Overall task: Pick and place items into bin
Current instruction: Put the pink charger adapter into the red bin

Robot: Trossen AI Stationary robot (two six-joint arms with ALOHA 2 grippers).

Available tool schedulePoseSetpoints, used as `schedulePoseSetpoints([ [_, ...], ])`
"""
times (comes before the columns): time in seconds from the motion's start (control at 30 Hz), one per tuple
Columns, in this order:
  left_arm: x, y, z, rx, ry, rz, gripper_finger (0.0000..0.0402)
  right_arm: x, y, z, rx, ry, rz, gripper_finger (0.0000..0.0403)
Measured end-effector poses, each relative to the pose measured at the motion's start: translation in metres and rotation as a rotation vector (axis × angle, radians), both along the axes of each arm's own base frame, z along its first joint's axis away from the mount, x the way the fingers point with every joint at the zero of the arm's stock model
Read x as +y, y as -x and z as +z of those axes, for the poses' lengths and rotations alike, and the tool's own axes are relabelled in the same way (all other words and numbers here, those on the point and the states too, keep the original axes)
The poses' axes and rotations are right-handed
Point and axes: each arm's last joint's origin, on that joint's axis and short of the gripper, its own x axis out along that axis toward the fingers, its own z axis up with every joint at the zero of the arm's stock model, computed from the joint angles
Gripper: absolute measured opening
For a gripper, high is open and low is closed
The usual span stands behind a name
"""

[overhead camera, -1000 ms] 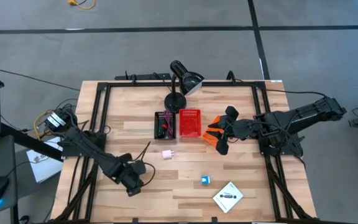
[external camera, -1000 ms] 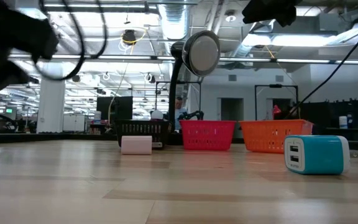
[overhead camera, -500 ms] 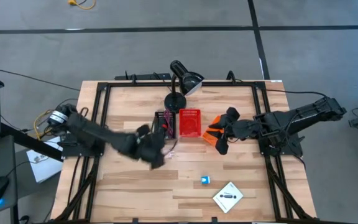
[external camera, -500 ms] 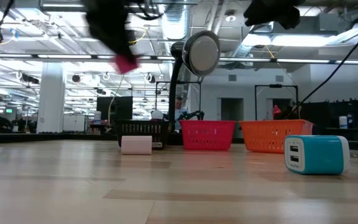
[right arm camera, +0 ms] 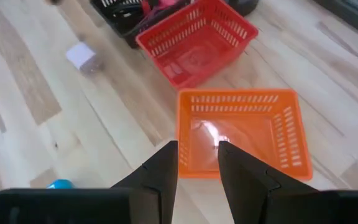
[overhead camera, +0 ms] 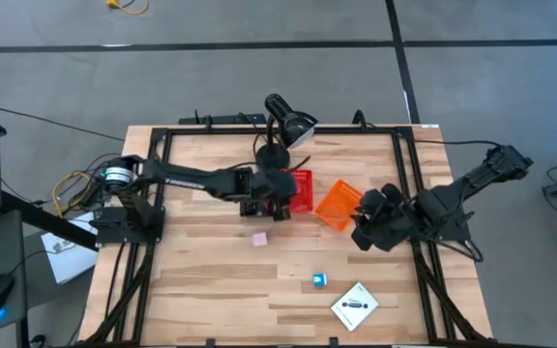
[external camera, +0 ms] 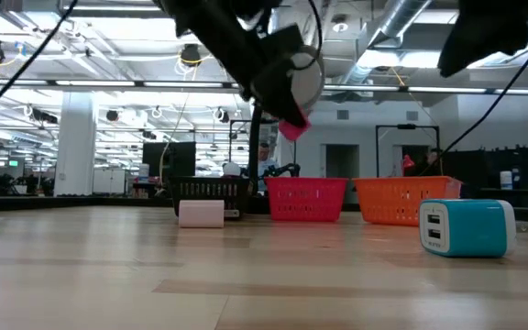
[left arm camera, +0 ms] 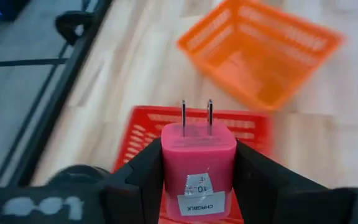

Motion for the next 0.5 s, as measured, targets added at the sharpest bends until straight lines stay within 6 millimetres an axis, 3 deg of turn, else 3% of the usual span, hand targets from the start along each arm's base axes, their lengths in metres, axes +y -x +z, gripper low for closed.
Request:
schedulePoseSetpoints([
  [0.27, 0.045, -0.013, -0.023, 0.073, 0.001, -0.041, 0.0136, 0.015, 0.009, 0.001, -0.048, 0.035, 0.030, 0.0108],
  [0.5, 0.048, -0.032, -0.026, 0.220, -0.075, -0.106, 0.0142, 0.016, 0.009, 0.001, -0.063, 0.054, 0.029, 0.0108],
])
